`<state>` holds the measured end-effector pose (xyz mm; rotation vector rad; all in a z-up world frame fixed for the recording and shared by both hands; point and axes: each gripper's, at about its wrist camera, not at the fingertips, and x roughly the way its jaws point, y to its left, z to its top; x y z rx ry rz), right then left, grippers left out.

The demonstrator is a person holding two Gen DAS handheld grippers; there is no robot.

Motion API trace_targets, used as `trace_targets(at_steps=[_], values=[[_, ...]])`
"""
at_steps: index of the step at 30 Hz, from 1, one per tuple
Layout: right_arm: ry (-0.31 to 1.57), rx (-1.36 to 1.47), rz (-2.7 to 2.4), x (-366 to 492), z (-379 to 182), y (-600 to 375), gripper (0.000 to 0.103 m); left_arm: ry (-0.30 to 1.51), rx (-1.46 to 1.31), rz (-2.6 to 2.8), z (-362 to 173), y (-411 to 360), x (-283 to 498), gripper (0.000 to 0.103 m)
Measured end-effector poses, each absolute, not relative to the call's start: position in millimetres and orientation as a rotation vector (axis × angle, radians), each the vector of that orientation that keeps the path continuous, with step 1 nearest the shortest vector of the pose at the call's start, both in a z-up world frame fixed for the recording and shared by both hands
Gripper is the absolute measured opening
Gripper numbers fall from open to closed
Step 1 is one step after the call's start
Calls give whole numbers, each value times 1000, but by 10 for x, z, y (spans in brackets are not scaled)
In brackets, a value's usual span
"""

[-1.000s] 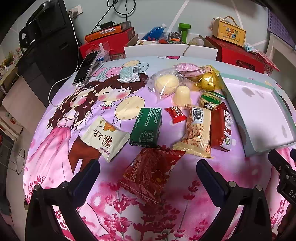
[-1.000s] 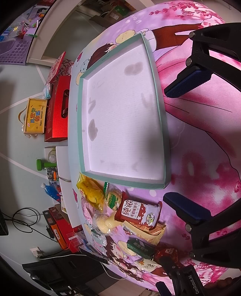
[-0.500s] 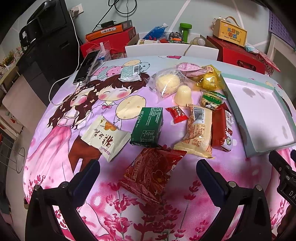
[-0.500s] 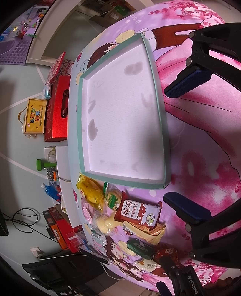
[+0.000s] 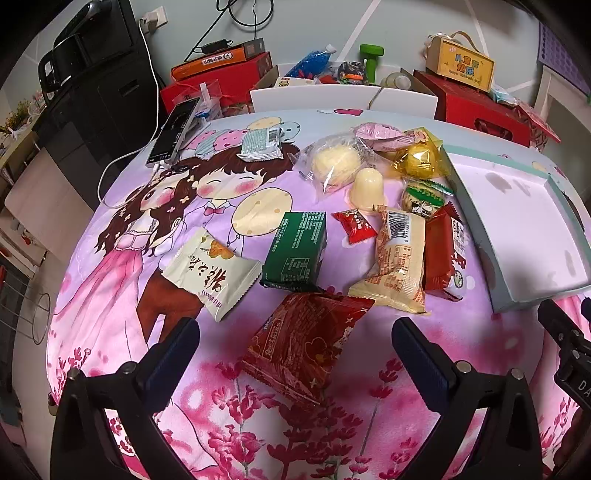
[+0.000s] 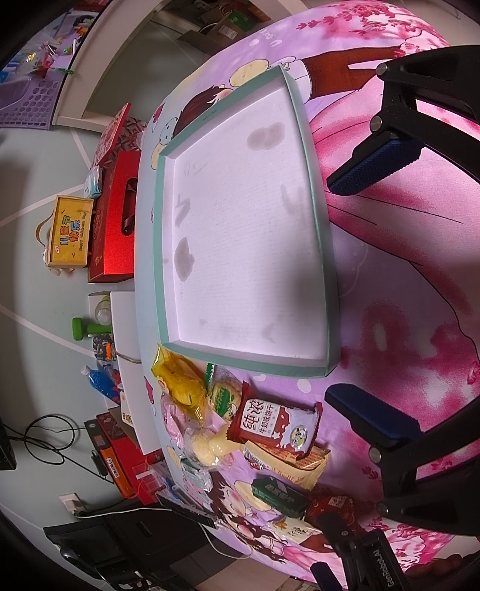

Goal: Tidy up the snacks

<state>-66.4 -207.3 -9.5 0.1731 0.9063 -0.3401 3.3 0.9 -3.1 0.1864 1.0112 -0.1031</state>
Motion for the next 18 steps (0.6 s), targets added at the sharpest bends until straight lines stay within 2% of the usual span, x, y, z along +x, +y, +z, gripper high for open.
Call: trace_targets(at_steps=[18], values=[[906,171,-340,-667,-95,-2070,103,1015,190,-98,-32,15,36,103]])
